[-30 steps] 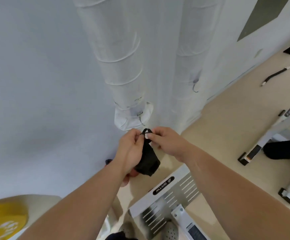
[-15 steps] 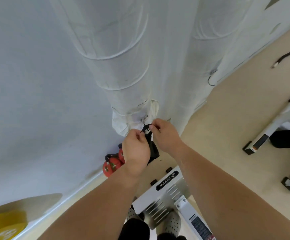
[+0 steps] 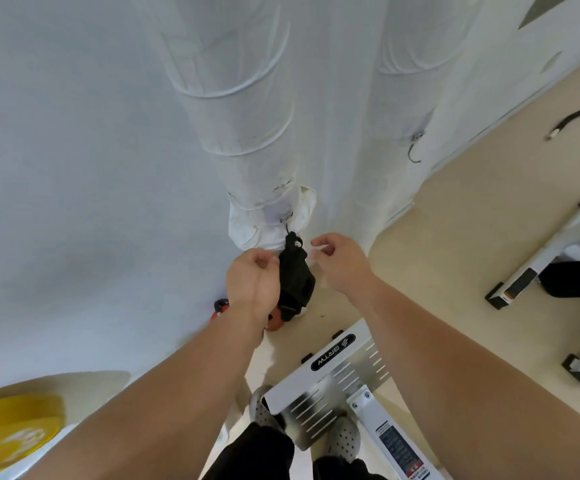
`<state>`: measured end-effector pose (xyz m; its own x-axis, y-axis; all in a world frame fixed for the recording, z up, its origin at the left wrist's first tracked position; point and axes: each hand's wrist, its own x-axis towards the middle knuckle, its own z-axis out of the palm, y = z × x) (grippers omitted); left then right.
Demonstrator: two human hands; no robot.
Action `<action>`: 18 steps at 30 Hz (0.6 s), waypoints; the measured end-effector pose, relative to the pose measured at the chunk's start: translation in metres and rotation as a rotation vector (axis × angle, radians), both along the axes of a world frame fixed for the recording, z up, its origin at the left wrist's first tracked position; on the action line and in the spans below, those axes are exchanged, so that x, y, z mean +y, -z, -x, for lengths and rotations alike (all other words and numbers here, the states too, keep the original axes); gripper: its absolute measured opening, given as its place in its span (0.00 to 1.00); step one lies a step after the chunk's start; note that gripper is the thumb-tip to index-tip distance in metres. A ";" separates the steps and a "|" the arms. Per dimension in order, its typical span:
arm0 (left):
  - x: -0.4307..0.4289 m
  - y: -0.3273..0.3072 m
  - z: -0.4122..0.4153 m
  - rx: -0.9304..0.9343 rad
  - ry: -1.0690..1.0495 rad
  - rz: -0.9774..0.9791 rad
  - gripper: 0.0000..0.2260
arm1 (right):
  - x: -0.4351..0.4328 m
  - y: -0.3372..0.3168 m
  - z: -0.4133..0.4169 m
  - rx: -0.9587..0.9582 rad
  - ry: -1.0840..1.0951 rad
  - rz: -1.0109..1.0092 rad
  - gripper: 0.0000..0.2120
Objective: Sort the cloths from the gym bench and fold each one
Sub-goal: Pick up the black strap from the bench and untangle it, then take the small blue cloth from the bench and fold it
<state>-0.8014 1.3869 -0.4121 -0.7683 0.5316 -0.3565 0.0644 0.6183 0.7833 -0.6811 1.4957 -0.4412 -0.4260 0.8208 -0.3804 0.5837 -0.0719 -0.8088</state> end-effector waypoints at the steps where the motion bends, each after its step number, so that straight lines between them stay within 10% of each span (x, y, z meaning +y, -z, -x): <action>1: -0.007 -0.004 -0.001 -0.004 0.020 -0.016 0.05 | -0.004 -0.003 -0.008 -0.002 0.001 0.000 0.08; 18: -0.088 -0.009 -0.120 -0.169 0.844 -0.057 0.08 | -0.220 -0.035 -0.216 -0.232 0.502 0.081 0.12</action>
